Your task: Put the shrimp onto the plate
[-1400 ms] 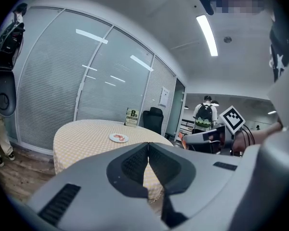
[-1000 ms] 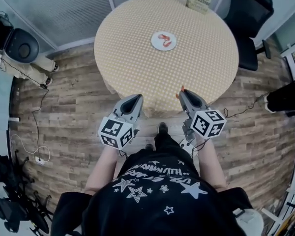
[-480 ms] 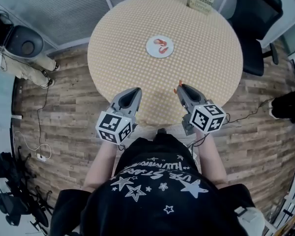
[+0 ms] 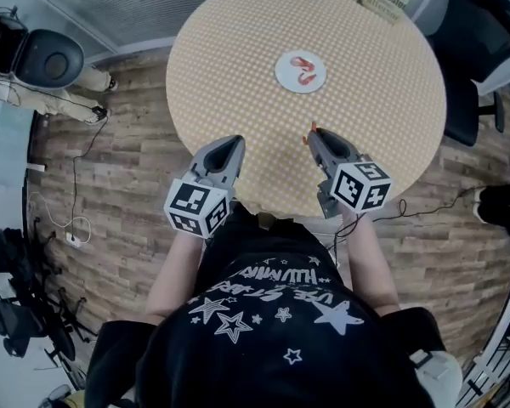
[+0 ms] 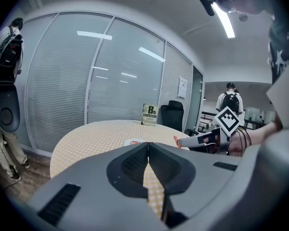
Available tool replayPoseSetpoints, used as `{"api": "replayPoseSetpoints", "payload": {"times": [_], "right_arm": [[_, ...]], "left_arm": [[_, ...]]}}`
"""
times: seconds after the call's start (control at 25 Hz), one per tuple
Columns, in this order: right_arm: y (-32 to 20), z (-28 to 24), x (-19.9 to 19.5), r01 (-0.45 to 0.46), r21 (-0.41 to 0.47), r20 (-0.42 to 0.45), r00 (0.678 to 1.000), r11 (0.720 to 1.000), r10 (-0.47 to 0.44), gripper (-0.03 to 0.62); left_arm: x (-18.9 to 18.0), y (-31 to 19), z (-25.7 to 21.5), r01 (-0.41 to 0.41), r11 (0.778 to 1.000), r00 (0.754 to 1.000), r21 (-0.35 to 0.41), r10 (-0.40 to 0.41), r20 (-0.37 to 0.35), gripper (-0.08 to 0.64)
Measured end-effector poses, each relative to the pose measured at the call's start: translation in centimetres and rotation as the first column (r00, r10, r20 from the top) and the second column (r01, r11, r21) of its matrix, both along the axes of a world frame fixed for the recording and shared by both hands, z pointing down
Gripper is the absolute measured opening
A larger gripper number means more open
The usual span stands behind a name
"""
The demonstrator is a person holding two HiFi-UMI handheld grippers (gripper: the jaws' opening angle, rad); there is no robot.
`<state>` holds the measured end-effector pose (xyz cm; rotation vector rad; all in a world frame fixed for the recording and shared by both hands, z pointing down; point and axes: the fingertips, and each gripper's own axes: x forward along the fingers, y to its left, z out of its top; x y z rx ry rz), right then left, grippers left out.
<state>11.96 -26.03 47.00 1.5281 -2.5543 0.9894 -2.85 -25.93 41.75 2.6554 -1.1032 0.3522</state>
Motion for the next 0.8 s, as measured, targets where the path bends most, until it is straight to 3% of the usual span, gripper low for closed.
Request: {"api": "replayPoseSetpoints", "payload": {"times": [0.48,0.8], "right_arm": [[-7.3,1.8,-1.5,-0.100,-0.065,-0.036,0.995,0.993,0.098,0.063],[-12.8,4.1,-1.9,-0.173,-0.115,-0.072,0.983,0.978,0.166,0.063]], "left_arm": [[-0.8,-7.8,1.4,-0.116,0.992,0.993,-0.048,0.115,-0.016,0.009],[-0.9,-13.2,3.3,-0.207,0.975,0.978,-0.087,0.206,-0.018,0.009]]}}
